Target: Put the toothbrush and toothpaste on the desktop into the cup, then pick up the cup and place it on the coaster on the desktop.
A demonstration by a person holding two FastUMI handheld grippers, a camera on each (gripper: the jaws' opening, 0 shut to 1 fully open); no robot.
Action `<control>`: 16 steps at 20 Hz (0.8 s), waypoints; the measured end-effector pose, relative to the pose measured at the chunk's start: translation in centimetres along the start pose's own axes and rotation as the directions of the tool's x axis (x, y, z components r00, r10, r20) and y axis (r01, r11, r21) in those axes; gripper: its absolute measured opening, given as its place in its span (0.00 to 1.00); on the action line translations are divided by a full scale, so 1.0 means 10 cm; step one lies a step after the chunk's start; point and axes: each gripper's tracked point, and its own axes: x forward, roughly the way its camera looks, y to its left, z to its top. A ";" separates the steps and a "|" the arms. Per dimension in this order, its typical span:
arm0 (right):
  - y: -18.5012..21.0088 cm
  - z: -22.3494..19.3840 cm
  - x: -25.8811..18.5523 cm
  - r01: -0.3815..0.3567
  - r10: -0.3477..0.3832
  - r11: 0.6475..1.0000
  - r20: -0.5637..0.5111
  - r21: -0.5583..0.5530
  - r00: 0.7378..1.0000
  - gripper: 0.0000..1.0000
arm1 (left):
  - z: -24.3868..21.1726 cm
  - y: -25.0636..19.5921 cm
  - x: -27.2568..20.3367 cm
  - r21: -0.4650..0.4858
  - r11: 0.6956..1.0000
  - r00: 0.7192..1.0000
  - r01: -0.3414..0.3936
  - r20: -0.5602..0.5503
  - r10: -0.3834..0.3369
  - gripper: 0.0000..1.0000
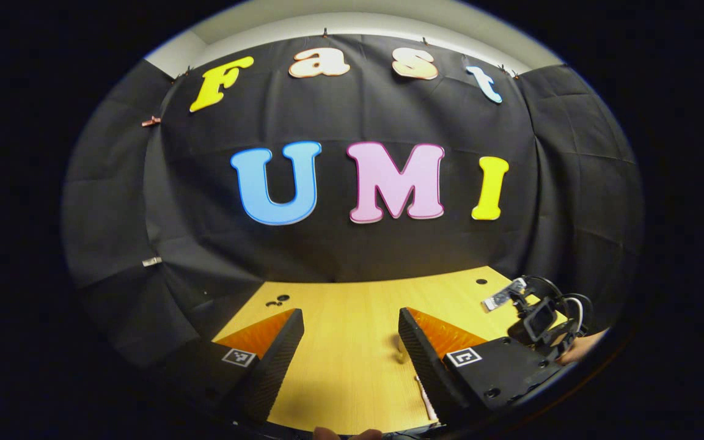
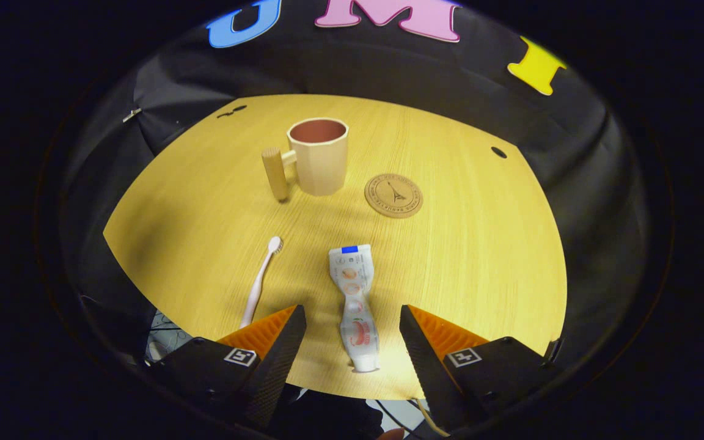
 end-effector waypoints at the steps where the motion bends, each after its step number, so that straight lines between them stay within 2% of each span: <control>1: -0.01 -0.04 0.08 0.002 -0.003 1.000 -0.016 -0.014 1.000 0.95 | -0.13 -0.10 0.00 -0.012 1.000 0.999 0.029 -0.039 -0.029 0.97; 5: -0.03 -0.05 0.31 -0.007 0.006 1.000 -0.057 -0.026 0.998 0.92 | -0.70 -0.38 0.08 -0.063 0.995 0.973 0.079 -0.211 -0.091 0.98; 9: -0.03 -0.05 0.49 -0.032 0.031 0.999 -0.108 -0.007 0.994 0.88 | -1.24 -0.58 0.20 -0.095 0.994 0.927 0.057 -0.365 -0.088 0.96; 10: -0.06 -0.06 0.53 -0.028 0.028 1.000 -0.118 0.001 0.993 0.80 | -1.34 -0.59 0.24 -0.090 0.995 0.915 0.044 -0.396 -0.076 0.96; 11: -0.07 -0.06 0.56 -0.031 0.032 0.999 -0.128 0.012 0.991 0.80 | -1.44 -0.60 0.27 -0.084 0.996 0.903 0.034 -0.424 -0.067 0.95; 12: -0.07 -0.10 0.59 -0.036 0.040 0.999 -0.146 0.026 0.989 0.70 | -1.52 -0.62 0.27 -0.079 0.996 0.892 0.029 -0.448 -0.061 0.95; 13: -0.03 -0.11 0.61 -0.064 0.072 0.996 -0.163 0.056 0.984 0.65 | -1.59 -0.65 0.29 -0.074 0.997 0.880 0.027 -0.471 -0.059 0.94; 14: -0.05 -0.09 0.62 -0.058 0.068 0.996 -0.158 0.068 0.985 0.59 | -1.66 -0.68 0.33 -0.072 0.997 0.870 0.026 -0.489 -0.058 0.93; 15: -0.07 -0.08 0.62 -0.069 0.080 0.995 -0.160 0.075 0.984 0.61 | -1.77 -0.71 0.40 -0.076 0.997 0.859 0.028 -0.509 -0.063 0.91; 16: -0.08 -0.06 0.61 -0.087 0.099 0.993 -0.160 0.078 0.982 0.46 | -1.86 -0.75 0.45 -0.083 0.996 0.846 0.027 -0.529 -0.067 0.90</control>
